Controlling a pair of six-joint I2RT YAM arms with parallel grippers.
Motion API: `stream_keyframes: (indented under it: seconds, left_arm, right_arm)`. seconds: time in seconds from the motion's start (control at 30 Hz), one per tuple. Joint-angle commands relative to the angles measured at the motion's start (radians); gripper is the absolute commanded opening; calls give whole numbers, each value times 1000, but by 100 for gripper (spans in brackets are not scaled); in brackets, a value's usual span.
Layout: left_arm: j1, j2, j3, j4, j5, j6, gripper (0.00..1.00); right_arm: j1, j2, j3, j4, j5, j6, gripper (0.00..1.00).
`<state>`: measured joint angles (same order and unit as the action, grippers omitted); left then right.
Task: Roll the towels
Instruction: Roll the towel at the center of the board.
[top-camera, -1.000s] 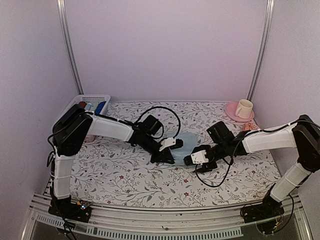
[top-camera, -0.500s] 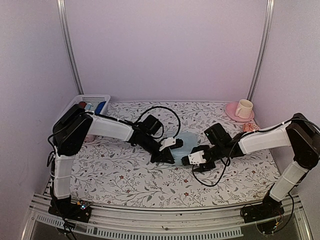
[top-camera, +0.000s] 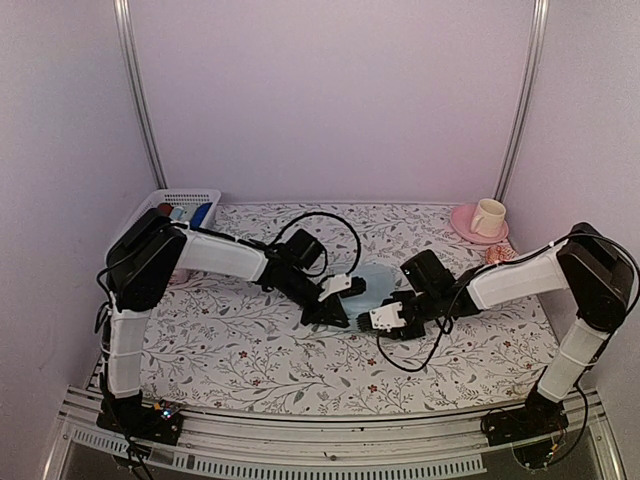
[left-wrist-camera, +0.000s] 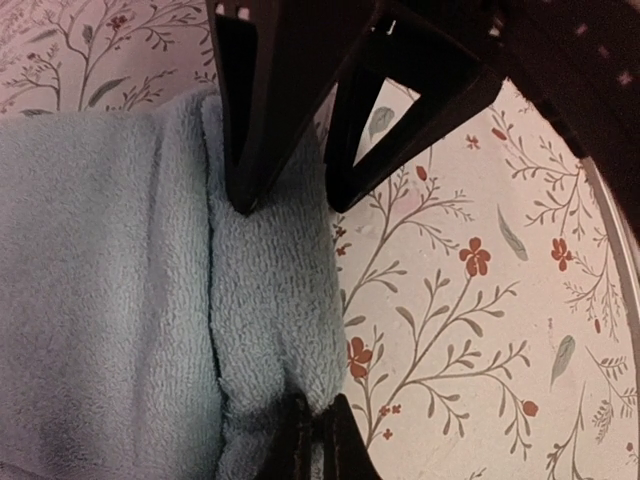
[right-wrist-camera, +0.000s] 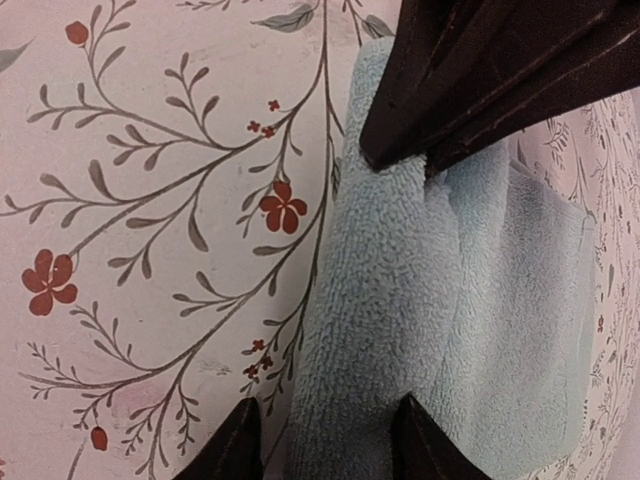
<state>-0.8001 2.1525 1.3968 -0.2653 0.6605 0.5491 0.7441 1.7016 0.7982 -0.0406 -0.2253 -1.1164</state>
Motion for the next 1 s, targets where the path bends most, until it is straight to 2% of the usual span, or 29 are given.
stream_keyframes:
  seconds: [0.0,0.1,0.23,0.3,0.37,0.47,0.63,0.83,0.97]
  left_arm:
    - [15,29,3,-66,16,11,0]
    - [16,11,-13,-60,12,15,0]
    - [15,-26,-44,-41,-8,18,17]
    - [16,-56,-71,-19,-25,20,27]
    - [16,-92,-108,17,-52,20,41]
    - [15,-158,-184,99,-88,18,55]
    - [-2,-294,-324,255,-179,35,68]
    - [-70,-390,-498,467,-346,130,69]
    - [-126,-404,-567,576,-428,188,65]
  right_arm:
    - [14,53,40,-39,50,34,39]
    - [14,82,65,-56,78,62,27]
    - [15,95,98,-113,71,79,15]
    - [13,92,120,-166,41,87,12]
    - [8,89,144,-227,-13,94,12]
    - [-5,104,191,-327,-96,102,10]
    - [-25,166,292,-503,-222,117,9]
    - [-67,254,402,-678,-354,127,9]
    - [-104,321,504,-789,-444,132,9]
